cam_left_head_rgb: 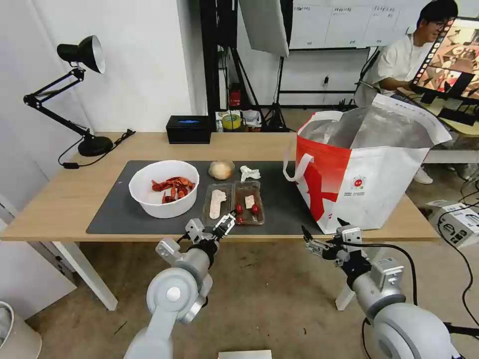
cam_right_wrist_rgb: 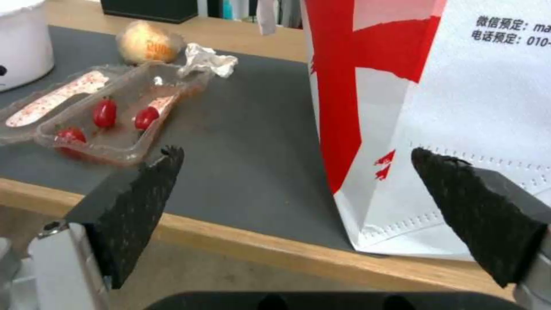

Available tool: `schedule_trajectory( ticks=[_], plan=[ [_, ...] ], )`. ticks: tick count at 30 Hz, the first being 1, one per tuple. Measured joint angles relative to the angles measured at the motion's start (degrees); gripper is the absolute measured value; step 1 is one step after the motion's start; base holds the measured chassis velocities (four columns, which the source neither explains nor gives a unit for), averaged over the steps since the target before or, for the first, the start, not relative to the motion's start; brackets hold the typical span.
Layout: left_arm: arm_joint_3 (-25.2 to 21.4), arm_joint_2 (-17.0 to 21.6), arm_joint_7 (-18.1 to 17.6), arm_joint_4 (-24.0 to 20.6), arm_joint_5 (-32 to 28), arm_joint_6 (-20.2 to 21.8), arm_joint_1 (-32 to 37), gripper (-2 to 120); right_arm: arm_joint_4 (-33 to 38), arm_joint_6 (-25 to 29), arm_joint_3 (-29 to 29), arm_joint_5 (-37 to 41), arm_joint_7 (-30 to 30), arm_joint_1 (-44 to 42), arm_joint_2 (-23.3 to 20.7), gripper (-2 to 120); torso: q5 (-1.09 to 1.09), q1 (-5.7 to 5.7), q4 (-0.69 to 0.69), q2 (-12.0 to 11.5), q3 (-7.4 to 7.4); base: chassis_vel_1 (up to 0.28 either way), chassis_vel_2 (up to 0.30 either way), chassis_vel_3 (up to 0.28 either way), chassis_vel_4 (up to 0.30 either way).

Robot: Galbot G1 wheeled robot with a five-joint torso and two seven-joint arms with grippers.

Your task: Pick up the trash from the table and place it into the takeout bag.

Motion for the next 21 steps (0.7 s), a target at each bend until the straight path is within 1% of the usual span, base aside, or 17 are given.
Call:
schedule_trajectory(
  ticks=[14, 21],
  plan=[
    [0.9, -0.5, -1.4, 1.6, -0.4, 0.2, -1.9, 100, -0.2, 0.1, 0.1, 0.0, 0.1, -0.3, 0.1, 100, -0.01, 0.00, 0.00, 0.0, 0.00, 0.000, 0.000, 0.000, 0.000],
    [0.9, -1.4, -3.3, 2.0, -1.3, 0.1, -3.0, 100, 0.4, 0.1, 0.2, 0.0, 0.2, -0.7, 0.1, 100, -0.01, 0.00, 0.00, 0.0, 0.00, 0.000, 0.000, 0.000, 0.000]
  ],
)
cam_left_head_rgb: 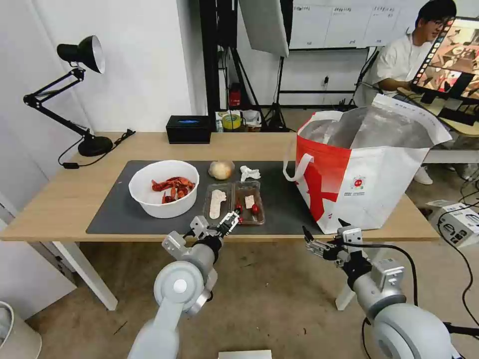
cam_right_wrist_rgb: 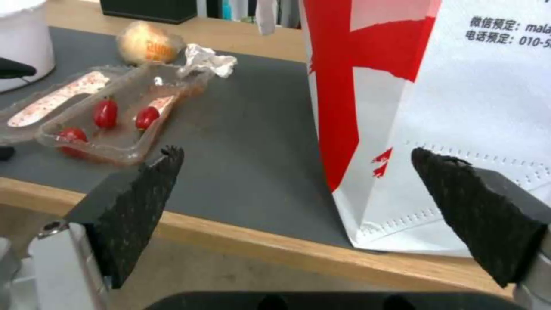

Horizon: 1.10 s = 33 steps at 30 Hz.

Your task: Pick up the trash from the table and place it into the takeout bag.

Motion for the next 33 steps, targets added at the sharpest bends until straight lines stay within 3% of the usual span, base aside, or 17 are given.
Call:
schedule_trajectory(
  ticks=[6, 21, 33],
  plan=[
    [-0.2, -0.2, -0.2, 0.3, -0.1, -0.2, -0.3, 100, -0.5, 0.0, -0.4, 0.0, 0.0, 0.4, 0.1, 100, 0.00, -0.01, 0.00, 0.0, 0.00, 0.000, 0.000, 0.000, 0.000],
    [-0.9, 0.1, 6.3, -1.7, 0.0, -4.1, 0.4, 100, -1.7, 0.0, -2.1, -0.3, 0.0, 1.5, 0.4, 100, 0.00, -0.01, 0.00, 0.0, 0.00, 0.000, 0.000, 0.000, 0.000],
    [-1.8, 0.9, 8.5, -2.7, 0.4, -5.7, 0.0, 100, -1.8, 0.1, -2.4, -0.7, 0.0, 1.4, 0.8, 100, 0.00, -0.01, 0.00, 0.0, 0.00, 0.000, 0.000, 0.000, 0.000]
  ],
)
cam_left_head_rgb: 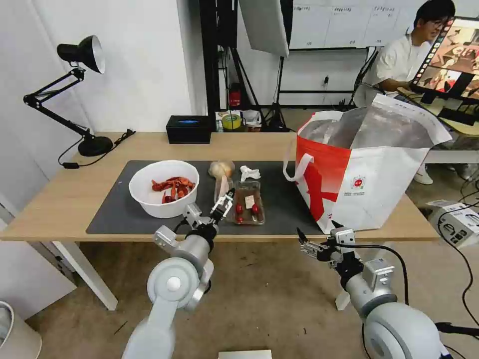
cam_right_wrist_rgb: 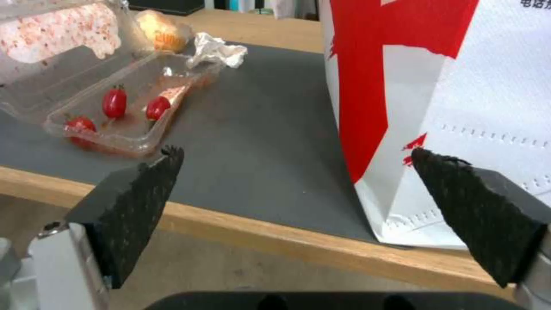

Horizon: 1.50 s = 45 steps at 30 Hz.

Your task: Pick up the trash from the table and place it into the takeout bag.

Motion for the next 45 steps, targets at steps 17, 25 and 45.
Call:
schedule_trajectory(
  ticks=[17, 25, 45],
  plan=[
    [-0.2, -0.1, 0.5, -0.3, -0.5, 0.0, -0.9, 100, 0.6, 0.1, 0.0, 0.0, 0.0, -0.1, 0.6, 100, 0.00, 0.00, 0.00, 0.0, 0.00, 0.000, 0.000, 0.000, 0.000],
    [0.6, -0.2, 0.5, -0.2, -0.8, 0.0, -1.5, 100, 0.4, 0.1, -0.1, 0.0, 0.0, -0.1, 0.7, 100, 0.00, 0.00, 0.00, 0.0, 0.00, 0.000, 0.000, 0.000, 0.000],
    [6.1, -1.8, 1.4, 4.1, -0.4, 0.3, -5.1, 100, 1.5, 0.3, 1.9, 0.1, 0.1, -2.1, 1.4, 100, 0.01, 0.00, 0.00, 0.0, 0.00, 0.000, 0.000, 0.000, 0.000]
  ],
)
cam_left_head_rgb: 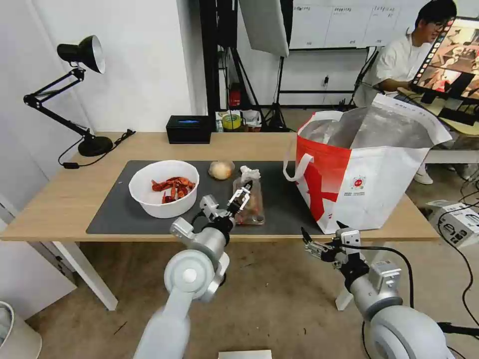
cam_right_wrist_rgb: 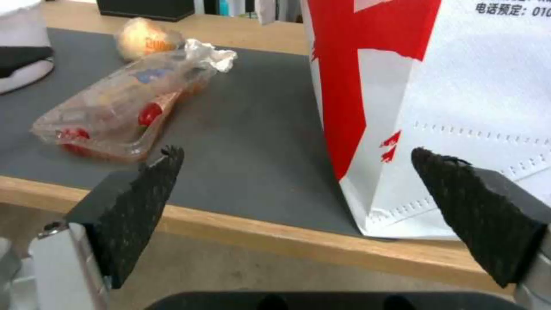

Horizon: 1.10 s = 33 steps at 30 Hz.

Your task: Pick up the trash from the table and place it into the takeout bag.

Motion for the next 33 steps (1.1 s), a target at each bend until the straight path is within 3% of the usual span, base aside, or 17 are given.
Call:
schedule_trajectory(
  ticks=[10, 14, 17, 18, 20, 24, 26, 30, 33],
  plan=[
    [2.9, 4.7, 0.6, 1.4, 3.3, 1.2, -4.2, 100, 0.8, 0.1, 1.1, -0.4, 0.0, -1.1, 0.8, 100, -0.01, 0.01, 0.00, 0.0, 0.00, 0.000, 0.000, 0.000, 0.000],
    [4.4, 8.2, 1.9, 1.7, 8.2, 1.8, -5.8, 100, 0.9, 0.2, 1.3, -0.6, 0.0, -1.4, 0.9, 100, -0.01, 0.01, 0.00, 0.0, 0.00, 0.000, 0.000, 0.000, 0.000],
    [7.5, 14.3, 6.0, 2.2, 19.3, 3.0, -7.1, 87, 0.9, 0.2, 1.3, -0.1, 0.2, -1.3, 0.6, 100, -0.01, 0.01, 0.00, 0.0, 0.00, 0.000, 0.000, 0.000, 0.000],
    [7.5, 14.3, 6.0, 2.2, 19.3, 3.0, -7.1, 87, 0.9, 0.2, 1.3, -0.1, 0.2, -1.3, 0.6, 100, -0.01, 0.01, 0.00, 0.0, 0.00, 0.000, 0.000, 0.000, 0.000],
    [9.9, 18.6, 9.8, 2.5, 25.8, 3.1, -8.3, 77, 0.9, 0.2, 1.1, 1.9, 0.9, -0.9, 0.3, 100, -0.03, 0.01, 0.00, 0.0, 0.00, 0.000, 0.000, 0.000, 0.000],
    [11.3, 21.9, 12.4, 2.8, 28.5, 3.1, -9.6, 67, 0.8, 0.2, 1.0, 3.5, 1.3, -0.3, 0.1, 100, -0.01, 0.01, 0.00, 0.0, 0.00, 0.000, 0.000, 0.000, 0.000],
    [13.8, 25.4, 14.0, 3.4, 28.8, 3.3, -12.2, 55, 0.4, 0.2, 0.9, 3.9, 1.3, 0.3, 0.0, 100, -0.02, 0.01, 0.00, 0.0, 0.00, 0.000, 0.000, 0.000, 0.000],
    [15.4, 27.5, 15.3, 4.1, 29.0, 3.3, -14.0, 45, 0.2, 0.2, 0.6, 4.0, 1.4, 0.7, 0.0, 100, -0.01, 0.01, -0.01, 0.0, 0.00, 0.000, 0.000, 0.000, 0.000],
    [18.3, 30.6, 17.6, 5.3, 30.0, 3.3, -16.6, 28, -0.3, 0.2, -0.3, 6.3, 1.8, 1.8, -0.5, 100, 0.00, 0.01, 0.00, 0.0, 0.00, 0.000, 0.000, 0.000, 0.000]
  ],
)
